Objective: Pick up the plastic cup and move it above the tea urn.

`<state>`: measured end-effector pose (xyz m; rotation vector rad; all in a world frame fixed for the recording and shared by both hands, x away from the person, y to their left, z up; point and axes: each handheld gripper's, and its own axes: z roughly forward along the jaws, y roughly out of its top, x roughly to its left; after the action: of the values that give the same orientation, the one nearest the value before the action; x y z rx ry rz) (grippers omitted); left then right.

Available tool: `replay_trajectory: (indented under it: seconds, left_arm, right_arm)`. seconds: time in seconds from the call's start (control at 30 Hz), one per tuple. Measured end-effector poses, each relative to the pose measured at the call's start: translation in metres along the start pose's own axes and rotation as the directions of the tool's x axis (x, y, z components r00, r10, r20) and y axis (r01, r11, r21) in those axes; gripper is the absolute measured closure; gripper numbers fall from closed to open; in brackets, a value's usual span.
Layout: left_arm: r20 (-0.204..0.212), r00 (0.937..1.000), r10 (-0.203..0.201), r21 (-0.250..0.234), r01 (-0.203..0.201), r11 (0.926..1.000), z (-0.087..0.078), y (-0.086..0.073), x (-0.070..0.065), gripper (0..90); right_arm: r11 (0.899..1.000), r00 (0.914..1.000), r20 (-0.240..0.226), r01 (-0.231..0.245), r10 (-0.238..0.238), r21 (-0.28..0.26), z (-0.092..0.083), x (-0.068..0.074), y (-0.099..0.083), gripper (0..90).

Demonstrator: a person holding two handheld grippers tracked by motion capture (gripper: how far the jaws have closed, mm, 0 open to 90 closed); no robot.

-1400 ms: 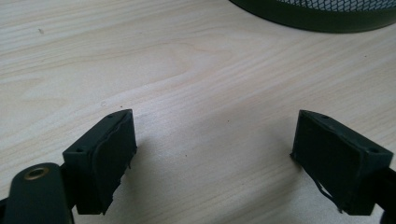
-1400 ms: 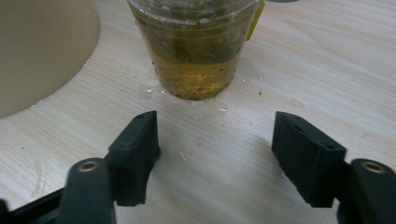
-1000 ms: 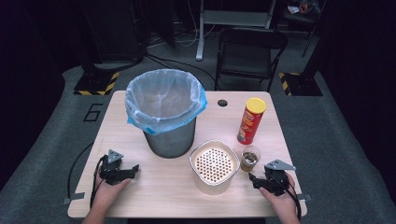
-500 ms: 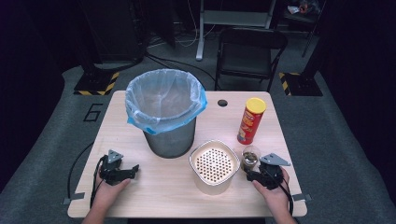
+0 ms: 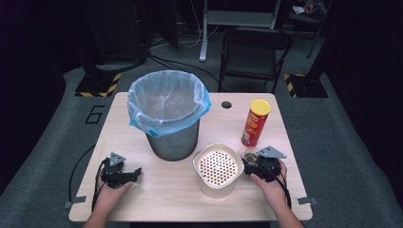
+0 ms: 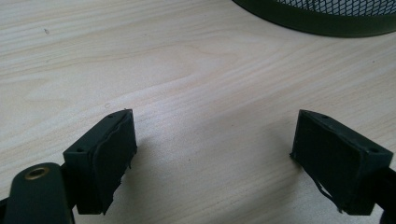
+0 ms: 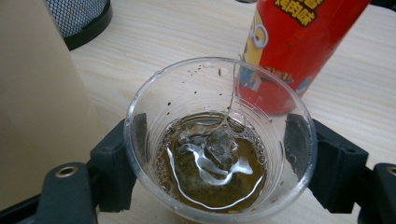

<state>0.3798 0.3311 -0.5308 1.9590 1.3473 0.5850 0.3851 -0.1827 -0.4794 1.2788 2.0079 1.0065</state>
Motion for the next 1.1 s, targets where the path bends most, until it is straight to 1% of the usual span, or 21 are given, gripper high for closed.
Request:
replay_trajectory:
  seconds: [0.07,0.1,0.13,0.17,0.23,0.37,0.4,0.43,0.57,0.67,0.7,0.73,0.83,0.9,0.93,1.0,1.03,1.1]
  left_arm:
    - [0.000,1.0000,-0.001,0.000,0.001,1.0000,0.000,0.000,0.000,13.4]
    - [0.000,1.0000,-0.001,0.000,0.001,1.0000,0.000,0.000,0.000,13.4]
    - [0.001,1.0000,0.000,0.000,0.000,1.0000,0.000,0.000,0.000,13.4]
    - [-0.001,1.0000,-0.001,-0.006,0.001,1.0000,0.001,0.000,0.000,13.4]
    - [-0.001,1.0000,-0.001,-0.005,0.001,1.0000,0.001,0.000,0.000,13.4]
    - [-0.001,1.0000,-0.001,-0.006,0.001,1.0000,0.001,0.000,0.000,13.4]
    - [-0.001,1.0000,-0.001,-0.005,0.001,1.0000,0.001,0.000,0.000,13.4]
    - [0.000,1.0000,-0.001,-0.006,0.001,1.0000,0.001,0.000,0.000,13.4]
    - [0.000,1.0000,-0.001,-0.006,0.001,1.0000,0.001,0.000,0.000,13.4]
    - [0.000,1.0000,-0.001,-0.006,0.001,1.0000,0.001,0.000,0.000,13.4]
    - [0.001,1.0000,-0.001,-0.006,0.001,1.0000,0.001,0.000,0.000,13.4]
    - [0.004,1.0000,0.002,0.001,-0.002,1.0000,0.000,0.000,0.000,13.4]
    - [0.011,0.9999,0.011,0.011,-0.011,0.9999,0.000,0.001,0.001,13.4]
    - [0.011,0.9999,0.011,0.010,-0.011,0.9999,0.000,0.001,0.001,13.4]
    - [0.010,0.9998,0.017,0.011,-0.017,0.9998,0.000,0.001,0.001,13.4]
    - [0.007,0.9998,0.019,0.011,-0.019,0.9998,0.000,0.001,0.002,13.4]
    - [0.010,0.9998,0.015,0.010,-0.015,0.9998,0.000,0.001,0.001,13.4]
    - [0.010,0.9998,0.016,0.011,-0.016,0.9998,0.000,0.001,0.001,13.4]
  right_arm:
    - [1.000,1.0000,-0.002,0.007,-0.007,-0.003,0.003,0.001,0.001,22.1]
    - [1.000,0.9998,0.012,0.014,-0.014,-0.005,0.004,0.002,0.001,22.2]
    - [0.999,0.9992,0.018,0.034,-0.034,-0.006,0.006,0.003,0.001,22.2]
    - [0.999,0.9988,0.022,0.043,-0.043,-0.007,0.008,0.003,0.001,22.3]
    - [0.999,0.9989,0.028,0.039,-0.039,-0.001,0.009,0.004,0.000,22.4]
    - [0.999,0.9992,0.022,0.033,-0.033,-0.011,0.013,0.003,0.000,23.8]
    - [1.000,0.9997,0.017,0.019,-0.019,-0.015,0.013,0.004,0.000,25.2]
    - [1.000,0.9997,0.019,0.018,-0.017,-0.023,0.013,0.004,-0.001,25.5]
    - [0.999,0.9995,-0.004,0.032,-0.032,-0.016,0.011,0.002,-0.001,25.7]
    - [0.999,0.9989,-0.017,0.043,-0.043,-0.022,0.009,0.001,-0.003,26.7]
    - [0.997,0.9970,-0.026,0.072,-0.072,-0.023,0.008,0.000,-0.003,27.7]
    - [0.997,0.9970,-0.026,0.072,-0.072,-0.023,0.008,0.000,-0.003,27.7]
    - [0.995,0.9945,-0.034,0.098,-0.099,-0.030,0.006,0.000,-0.004,28.5]
    - [0.994,0.9940,-0.033,0.103,-0.104,-0.033,0.005,0.000,-0.005,28.9]
    - [0.993,0.9926,-0.042,0.113,-0.114,-0.033,0.004,-0.001,-0.005,29.5]
    - [0.993,0.9920,-0.049,0.114,-0.116,-0.037,0.005,-0.002,-0.005,29.7]
    - [0.994,0.9930,-0.054,0.104,-0.105,-0.036,0.005,-0.003,-0.006,30.0]
    - [0.994,0.9928,-0.060,0.102,-0.104,-0.037,0.005,-0.004,-0.006,30.6]
